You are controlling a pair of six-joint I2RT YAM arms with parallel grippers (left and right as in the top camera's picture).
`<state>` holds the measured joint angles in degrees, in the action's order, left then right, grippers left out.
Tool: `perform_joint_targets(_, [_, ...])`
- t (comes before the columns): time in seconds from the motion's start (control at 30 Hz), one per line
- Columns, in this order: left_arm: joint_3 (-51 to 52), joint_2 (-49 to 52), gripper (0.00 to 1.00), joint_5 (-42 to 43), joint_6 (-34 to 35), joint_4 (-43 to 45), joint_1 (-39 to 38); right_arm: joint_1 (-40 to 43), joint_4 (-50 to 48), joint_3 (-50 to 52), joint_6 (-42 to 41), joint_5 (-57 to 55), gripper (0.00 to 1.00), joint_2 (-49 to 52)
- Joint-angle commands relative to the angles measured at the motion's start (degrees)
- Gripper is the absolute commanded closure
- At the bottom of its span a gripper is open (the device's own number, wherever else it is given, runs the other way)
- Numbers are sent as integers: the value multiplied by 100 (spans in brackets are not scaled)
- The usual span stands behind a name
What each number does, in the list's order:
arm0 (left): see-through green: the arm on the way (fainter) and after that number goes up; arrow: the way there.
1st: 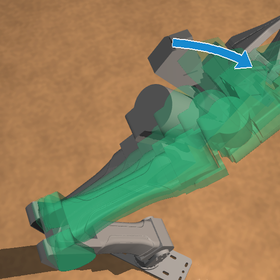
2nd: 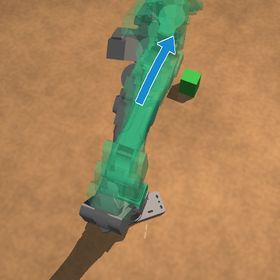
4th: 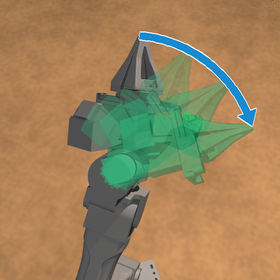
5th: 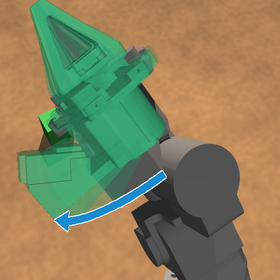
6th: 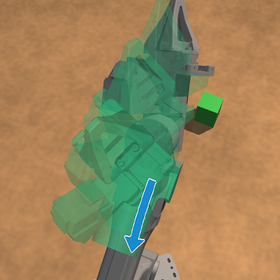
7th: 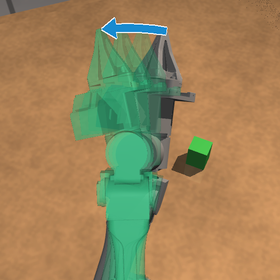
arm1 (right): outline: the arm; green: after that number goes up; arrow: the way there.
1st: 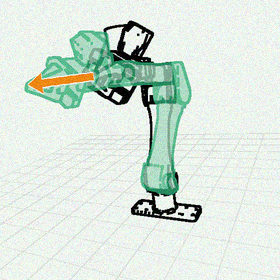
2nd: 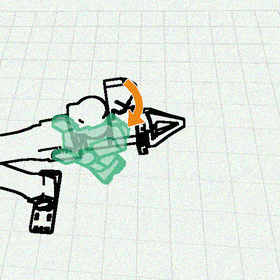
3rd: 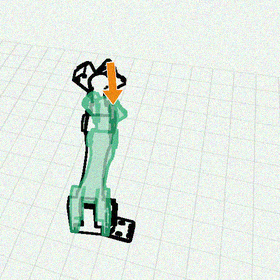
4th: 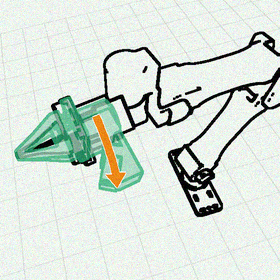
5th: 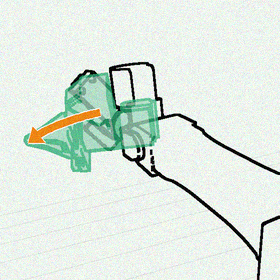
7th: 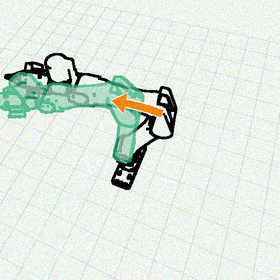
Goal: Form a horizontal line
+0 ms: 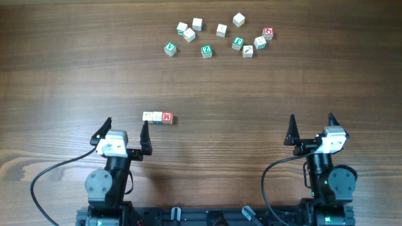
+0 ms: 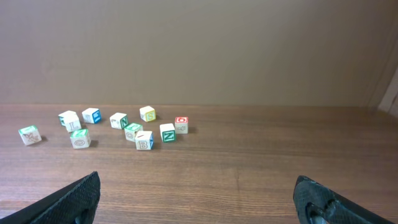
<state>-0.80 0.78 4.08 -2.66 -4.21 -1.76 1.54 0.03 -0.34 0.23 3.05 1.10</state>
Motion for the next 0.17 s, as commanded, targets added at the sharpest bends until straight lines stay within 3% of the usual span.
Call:
perform_joint_targets(0.0, [46, -39, 0, -98, 37, -4, 37, -35, -13, 4, -63, 85, 0, -68])
perform_joint_targets(0.13, [46, -39, 0, -98, 37, -4, 37, -35, -13, 4, -63, 85, 0, -68])
